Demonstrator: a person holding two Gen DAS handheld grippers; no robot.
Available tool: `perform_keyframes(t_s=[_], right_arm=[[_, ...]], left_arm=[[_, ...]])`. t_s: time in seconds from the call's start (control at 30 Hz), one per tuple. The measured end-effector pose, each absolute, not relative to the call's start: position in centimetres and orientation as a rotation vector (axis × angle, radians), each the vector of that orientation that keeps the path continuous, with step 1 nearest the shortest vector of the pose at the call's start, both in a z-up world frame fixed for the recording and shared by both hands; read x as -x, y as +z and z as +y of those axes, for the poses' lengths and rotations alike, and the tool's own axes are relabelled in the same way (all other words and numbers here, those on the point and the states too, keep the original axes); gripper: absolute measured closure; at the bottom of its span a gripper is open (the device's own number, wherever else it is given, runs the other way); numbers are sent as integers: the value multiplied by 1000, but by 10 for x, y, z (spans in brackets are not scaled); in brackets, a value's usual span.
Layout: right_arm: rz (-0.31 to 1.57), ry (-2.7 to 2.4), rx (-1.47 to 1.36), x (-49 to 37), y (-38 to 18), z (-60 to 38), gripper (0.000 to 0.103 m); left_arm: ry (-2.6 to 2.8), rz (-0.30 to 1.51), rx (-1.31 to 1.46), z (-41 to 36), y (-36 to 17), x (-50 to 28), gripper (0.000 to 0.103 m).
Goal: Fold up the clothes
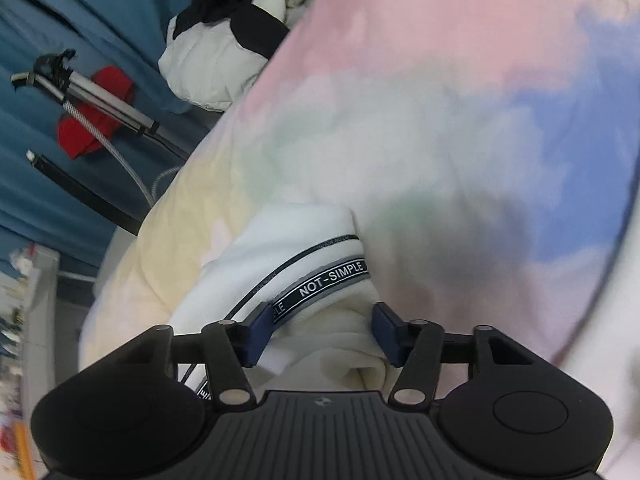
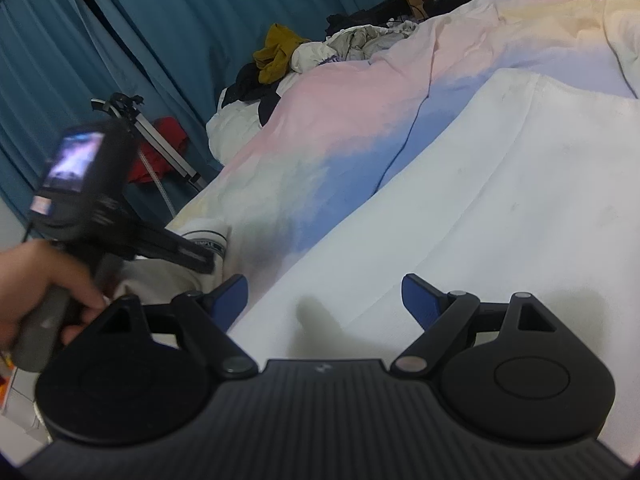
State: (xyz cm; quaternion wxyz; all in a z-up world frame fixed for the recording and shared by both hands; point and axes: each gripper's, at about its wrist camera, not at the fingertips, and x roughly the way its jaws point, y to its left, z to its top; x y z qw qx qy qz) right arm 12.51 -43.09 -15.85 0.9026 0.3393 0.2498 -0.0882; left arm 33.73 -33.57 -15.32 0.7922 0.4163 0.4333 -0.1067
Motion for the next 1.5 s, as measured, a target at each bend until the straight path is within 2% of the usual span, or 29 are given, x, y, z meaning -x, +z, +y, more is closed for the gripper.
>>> perform_keyframes(t_s=[0.07, 0.17, 0.27, 0.5, 0.53, 0.6, 0.7, 0.8, 0.83, 0.93, 1.0, 1.17, 1.33, 1.5], right_arm=[[521, -180, -705, -127, -160, -431, 17], [518, -179, -708, -128, -160, -431, 17], [509, -182, -711, -125, -159, -432, 17], [485, -185, -717, -119, -154, -432, 17], [480, -185, -719, -118, -154, -432, 17], [468, -186, -722, -117, -151, -433, 17], [453, -192, -729, -115, -149, -435, 17], [449, -190, -760, -113, -152, -440, 17], [451, -186, -779, -113, -155, -442, 17], [458, -174, -842, -114, -162, -449, 16], [459, -168, -889, -114, -167, -454, 16], [467, -179, -1077, -109, -185, -476, 16], [485, -131, -1287, -98, -203, -486, 16], [514, -121, -1321, -111, -210, -484, 17]], left_arm=[[-220, 914, -963, -337, -163, -332, 78], [-244, 866, -945, -331, -155, -324, 88], [-286, 820, -802, -324, -120, -317, 90], [-546, 695, -88, -246, 25, -290, 91], [-582, 671, 5, -233, 37, -288, 91], [-580, 678, 45, -225, 25, -287, 91], [-578, 688, 105, -212, 7, -285, 87], [-566, 710, 136, -204, -20, -283, 78], [-556, 724, 128, -205, -35, -283, 73], [-550, 738, 88, -198, -64, -277, 48], [-561, 726, 68, -186, -74, -261, 44], [-536, 653, -48, -141, -92, -202, 26], [-507, 614, -190, -101, -108, -121, 25], [-490, 584, -304, -88, -129, -82, 25]])
